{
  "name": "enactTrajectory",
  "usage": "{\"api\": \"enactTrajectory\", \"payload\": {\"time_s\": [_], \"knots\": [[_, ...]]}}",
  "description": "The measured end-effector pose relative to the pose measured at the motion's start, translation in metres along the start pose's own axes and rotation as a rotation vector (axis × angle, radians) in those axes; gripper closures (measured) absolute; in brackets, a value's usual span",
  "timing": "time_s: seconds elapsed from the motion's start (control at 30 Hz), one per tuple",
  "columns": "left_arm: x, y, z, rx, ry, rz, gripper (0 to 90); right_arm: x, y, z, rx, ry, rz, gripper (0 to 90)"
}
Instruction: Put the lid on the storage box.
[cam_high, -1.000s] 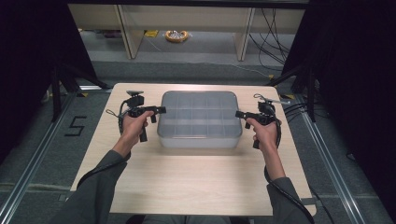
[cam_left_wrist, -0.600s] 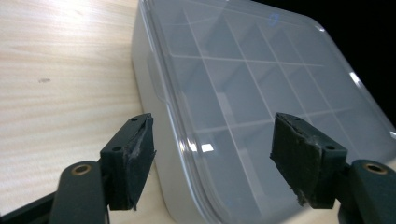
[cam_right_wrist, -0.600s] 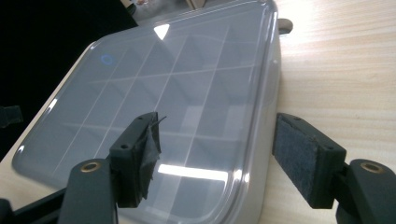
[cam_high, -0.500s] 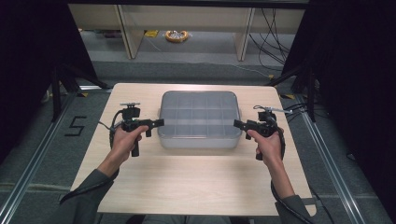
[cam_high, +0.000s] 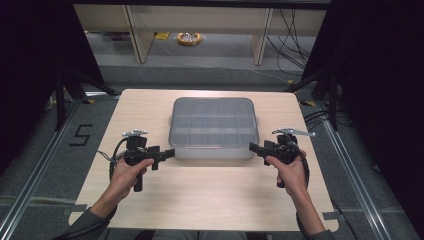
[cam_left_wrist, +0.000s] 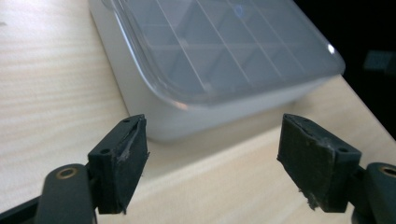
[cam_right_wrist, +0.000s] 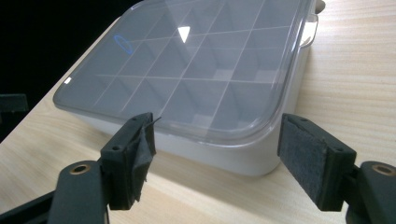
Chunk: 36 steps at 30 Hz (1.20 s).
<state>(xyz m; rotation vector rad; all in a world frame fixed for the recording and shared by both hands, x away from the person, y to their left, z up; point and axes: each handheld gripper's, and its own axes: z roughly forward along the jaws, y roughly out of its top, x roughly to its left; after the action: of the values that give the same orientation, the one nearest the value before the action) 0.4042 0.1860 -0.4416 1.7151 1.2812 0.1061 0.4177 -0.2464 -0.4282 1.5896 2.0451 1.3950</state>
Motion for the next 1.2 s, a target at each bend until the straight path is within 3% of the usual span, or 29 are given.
{"api": "enactTrajectory", "payload": {"time_s": [0.13,0.17,0.2,0.53,0.57,0.6,0.63,0.7,0.8,0.83,0.87,0.93,1.07,1.1,1.2], "knots": [[-0.003,-0.019,-0.002,0.012,-0.001,0.029,22.4,0.003,-0.008,-0.004,0.001,0.006,0.0,28.4],[-0.004,-0.023,-0.002,0.02,-0.002,0.037,21.7,0.007,-0.01,-0.005,0.01,0.003,0.029,28.4],[-0.005,-0.028,-0.002,0.032,-0.009,0.039,21.2,0.005,-0.013,-0.004,0.008,-0.01,-0.022,28.2],[-0.009,-0.051,0.0,0.032,-0.027,0.092,20.2,0.015,-0.033,-0.006,0.033,0.007,-0.054,26.1],[-0.009,-0.056,0.001,0.031,-0.026,0.107,20.0,0.019,-0.04,-0.008,0.038,0.021,-0.081,25.5],[-0.009,-0.057,0.001,0.031,-0.025,0.112,19.9,0.025,-0.043,-0.009,0.048,0.027,-0.029,25.3],[-0.01,-0.06,0.001,0.031,-0.024,0.116,19.7,0.023,-0.046,-0.008,0.031,0.038,-0.068,24.9],[-0.011,-0.065,0.0,0.038,-0.039,0.127,18.7,0.026,-0.052,-0.009,0.044,0.042,-0.097,23.2],[-0.014,-0.073,-0.004,0.028,-0.049,0.144,17.4,0.029,-0.064,-0.01,0.053,0.085,-0.087,21.0],[-0.015,-0.077,-0.005,0.025,-0.044,0.159,17.3,0.028,-0.066,-0.009,0.057,0.072,-0.107,20.3],[-0.017,-0.08,-0.005,0.026,-0.039,0.165,17.3,0.032,-0.071,-0.01,0.071,0.073,-0.076,20.0],[-0.019,-0.087,-0.007,0.029,-0.044,0.172,17.0,0.03,-0.077,-0.011,0.069,0.073,-0.124,19.9],[-0.024,-0.098,-0.01,0.049,-0.039,0.199,17.0,0.033,-0.086,-0.016,0.07,0.062,-0.145,19.3],[-0.025,-0.101,-0.01,0.052,-0.044,0.202,17.0,0.037,-0.089,-0.019,0.081,0.073,-0.1,18.9],[-0.028,-0.108,-0.012,0.075,-0.049,0.212,17.1,0.036,-0.096,-0.022,0.088,0.078,-0.145,18.2]]}}
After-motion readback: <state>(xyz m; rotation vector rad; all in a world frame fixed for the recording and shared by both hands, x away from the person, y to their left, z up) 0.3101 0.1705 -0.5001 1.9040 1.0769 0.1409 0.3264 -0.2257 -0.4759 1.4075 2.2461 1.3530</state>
